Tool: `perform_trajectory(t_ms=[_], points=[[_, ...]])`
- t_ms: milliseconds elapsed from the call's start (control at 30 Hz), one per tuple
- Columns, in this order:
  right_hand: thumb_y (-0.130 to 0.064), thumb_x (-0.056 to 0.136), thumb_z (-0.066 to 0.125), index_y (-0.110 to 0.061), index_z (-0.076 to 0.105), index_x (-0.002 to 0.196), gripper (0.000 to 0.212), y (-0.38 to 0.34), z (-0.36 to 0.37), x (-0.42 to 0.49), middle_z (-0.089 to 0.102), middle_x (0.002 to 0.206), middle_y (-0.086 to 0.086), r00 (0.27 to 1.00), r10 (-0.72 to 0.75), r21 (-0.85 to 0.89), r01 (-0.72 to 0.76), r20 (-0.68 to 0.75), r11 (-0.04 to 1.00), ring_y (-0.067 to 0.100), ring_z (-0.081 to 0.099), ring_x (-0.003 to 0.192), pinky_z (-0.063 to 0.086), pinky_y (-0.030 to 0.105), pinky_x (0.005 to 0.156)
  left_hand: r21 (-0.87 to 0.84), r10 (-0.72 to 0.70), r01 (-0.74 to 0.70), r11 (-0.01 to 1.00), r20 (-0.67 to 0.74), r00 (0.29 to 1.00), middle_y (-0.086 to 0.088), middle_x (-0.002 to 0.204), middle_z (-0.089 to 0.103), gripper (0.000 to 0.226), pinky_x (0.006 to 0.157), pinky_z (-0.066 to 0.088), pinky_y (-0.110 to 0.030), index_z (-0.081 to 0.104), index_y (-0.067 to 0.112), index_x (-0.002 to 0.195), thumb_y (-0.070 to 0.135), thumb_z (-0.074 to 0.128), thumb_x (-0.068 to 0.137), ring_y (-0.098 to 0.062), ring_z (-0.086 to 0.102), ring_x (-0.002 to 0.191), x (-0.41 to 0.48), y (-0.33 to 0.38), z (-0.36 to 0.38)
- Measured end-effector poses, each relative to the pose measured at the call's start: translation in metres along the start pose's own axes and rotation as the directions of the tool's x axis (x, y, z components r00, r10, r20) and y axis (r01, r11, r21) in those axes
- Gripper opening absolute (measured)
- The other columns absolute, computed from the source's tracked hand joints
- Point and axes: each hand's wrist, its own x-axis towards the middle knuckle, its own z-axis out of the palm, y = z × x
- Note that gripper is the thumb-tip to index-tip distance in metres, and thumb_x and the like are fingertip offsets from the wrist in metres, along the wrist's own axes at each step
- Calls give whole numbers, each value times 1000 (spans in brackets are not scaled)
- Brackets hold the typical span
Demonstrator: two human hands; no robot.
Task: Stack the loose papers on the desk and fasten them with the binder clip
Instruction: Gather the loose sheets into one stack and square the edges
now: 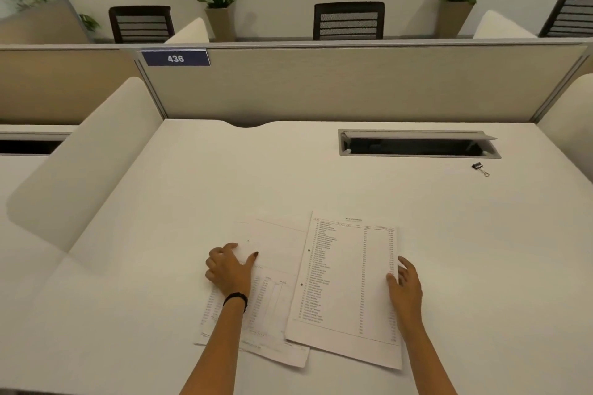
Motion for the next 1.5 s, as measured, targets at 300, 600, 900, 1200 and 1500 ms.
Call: perform_trajectory(t_ms=[300, 600, 900, 1200, 1500], points=[[3, 89, 46, -11, 40, 132, 46, 2, 20, -7, 53, 132, 16, 997, -13, -40, 16, 75, 999, 29, 54, 116, 43, 35, 97, -115, 11, -2, 993, 78, 997, -17, 113, 50, 45, 78, 43, -42, 58, 10, 107, 33, 76, 72, -33, 46, 105, -2, 11, 2], [7, 87, 47, -4, 27, 140, 58, -4, 52, -25, 39, 142, 16, 987, -80, -130, 98, 138, 987, 29, 39, 130, 32, 29, 102, -171, 42, -16, 985, 153, 987, -18, 117, 49, 30, 79, 44, -42, 56, 6, 109, 24, 62, 86, -33, 47, 106, -14, 34, 12], [5, 87, 47, -6, 20, 143, 63, -2, 66, -33, 31, 146, 13, 979, -92, -154, 121, 181, 981, 27, 31, 135, 26, 35, 110, -268, 125, -65, 961, 215, 969, -18, 121, 47, 32, 89, 43, -38, 54, 7, 118, 14, 58, 87, -32, 45, 112, -12, 36, 13], [6, 85, 50, -5, 23, 142, 64, 2, 65, -32, 33, 145, 15, 980, -89, -139, 115, 179, 984, 27, 34, 134, 30, 37, 111, -277, 65, -19, 961, 160, 985, -20, 124, 45, 35, 92, 45, -41, 53, 5, 118, 13, 61, 85, -34, 45, 113, -9, 24, 8], [-5, 89, 51, -8, 10, 146, 71, -1, 66, -31, 15, 155, 9, 936, -90, -262, 185, 339, 947, 22, 16, 143, 16, 37, 118, -448, 92, 25, 894, 237, 967, -13, 118, 55, 45, 92, 48, -45, 44, 10, 126, 15, 62, 85, -31, 54, 106, -22, 32, 13]])
